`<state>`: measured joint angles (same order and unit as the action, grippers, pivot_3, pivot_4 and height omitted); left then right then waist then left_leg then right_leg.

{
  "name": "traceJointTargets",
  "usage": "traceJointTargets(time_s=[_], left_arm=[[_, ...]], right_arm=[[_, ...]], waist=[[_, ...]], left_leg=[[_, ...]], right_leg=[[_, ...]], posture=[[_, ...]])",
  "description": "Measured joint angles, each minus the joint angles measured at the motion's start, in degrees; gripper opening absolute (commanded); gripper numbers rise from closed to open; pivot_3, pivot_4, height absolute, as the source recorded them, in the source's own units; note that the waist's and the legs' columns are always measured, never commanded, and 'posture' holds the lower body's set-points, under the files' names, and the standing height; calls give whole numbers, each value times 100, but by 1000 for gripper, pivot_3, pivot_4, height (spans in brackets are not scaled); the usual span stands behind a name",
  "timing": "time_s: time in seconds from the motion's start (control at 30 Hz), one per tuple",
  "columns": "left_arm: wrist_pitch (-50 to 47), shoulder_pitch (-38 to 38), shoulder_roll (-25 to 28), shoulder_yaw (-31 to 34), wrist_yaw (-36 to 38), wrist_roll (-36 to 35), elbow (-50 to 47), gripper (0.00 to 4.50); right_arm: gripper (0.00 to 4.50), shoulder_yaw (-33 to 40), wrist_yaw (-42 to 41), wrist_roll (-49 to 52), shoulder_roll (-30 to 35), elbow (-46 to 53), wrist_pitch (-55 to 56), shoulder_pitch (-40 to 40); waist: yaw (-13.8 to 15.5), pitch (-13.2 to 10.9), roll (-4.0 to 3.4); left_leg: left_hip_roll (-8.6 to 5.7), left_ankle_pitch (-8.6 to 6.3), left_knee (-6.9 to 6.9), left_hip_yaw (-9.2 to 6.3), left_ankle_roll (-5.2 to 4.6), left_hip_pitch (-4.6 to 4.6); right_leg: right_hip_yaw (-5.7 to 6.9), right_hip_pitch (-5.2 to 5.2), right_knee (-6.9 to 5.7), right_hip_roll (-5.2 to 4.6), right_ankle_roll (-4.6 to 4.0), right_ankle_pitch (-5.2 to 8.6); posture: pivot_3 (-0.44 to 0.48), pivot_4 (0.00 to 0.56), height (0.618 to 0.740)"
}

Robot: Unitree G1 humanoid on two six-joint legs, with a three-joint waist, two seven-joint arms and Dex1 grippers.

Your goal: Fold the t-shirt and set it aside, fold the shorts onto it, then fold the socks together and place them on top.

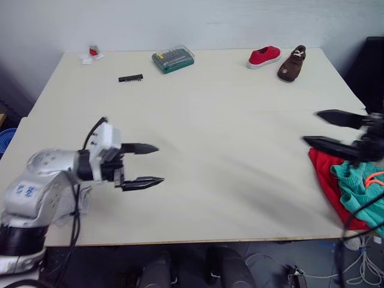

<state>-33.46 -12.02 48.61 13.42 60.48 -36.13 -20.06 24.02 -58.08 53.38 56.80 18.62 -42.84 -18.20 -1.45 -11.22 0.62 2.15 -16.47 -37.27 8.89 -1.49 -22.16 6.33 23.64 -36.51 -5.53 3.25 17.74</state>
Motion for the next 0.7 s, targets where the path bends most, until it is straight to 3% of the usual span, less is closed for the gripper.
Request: traceJointTargets(time_s=[0.2,0.23,0.33,0.5,0.7], left_arm=[[-414,2383,-202,2012,-565,-39,-1013,4500],[-341,2939,-463,2499,-656,-1,-1258,4500],[-83,3954,-1104,3099,-824,177,-1416,4500],[920,4616,-1601,3629,-1043,831,-1114,4500],[1615,4532,-1382,3529,-1136,1330,-325,4500]], right_arm=[[4488,-1049,12,305,-635,603,-91,-566],[4488,-1215,4,314,-756,609,-92,-719],[4488,-1432,-97,338,-867,615,-92,-762],[4488,-1676,-271,383,-1008,605,-100,-798],[4488,-1752,-349,384,-1066,633,-100,-783]], waist=[[-12,-4,16],[-13,-2,21],[1,2,26],[83,11,41],[122,13,42]], left_leg=[[-2,-15,-6,-3,-11,-4],[-2,-21,-4,-3,-12,-5],[-2,-33,-5,-5,-16,-2],[-2,-75,-5,-14,-22,-4],[-1,-84,-2,-14,-28,-6]], right_leg=[[3,-2,11,-15,0,0],[6,-2,18,-16,0,0],[11,-6,21,-17,-2,1],[20,-7,32,-20,-18,-5],[26,-4,38,-26,-21,-4]], posture=[[0,150,740],[0,150,740],[0,150,740],[0,150,740],[0,150,740]])
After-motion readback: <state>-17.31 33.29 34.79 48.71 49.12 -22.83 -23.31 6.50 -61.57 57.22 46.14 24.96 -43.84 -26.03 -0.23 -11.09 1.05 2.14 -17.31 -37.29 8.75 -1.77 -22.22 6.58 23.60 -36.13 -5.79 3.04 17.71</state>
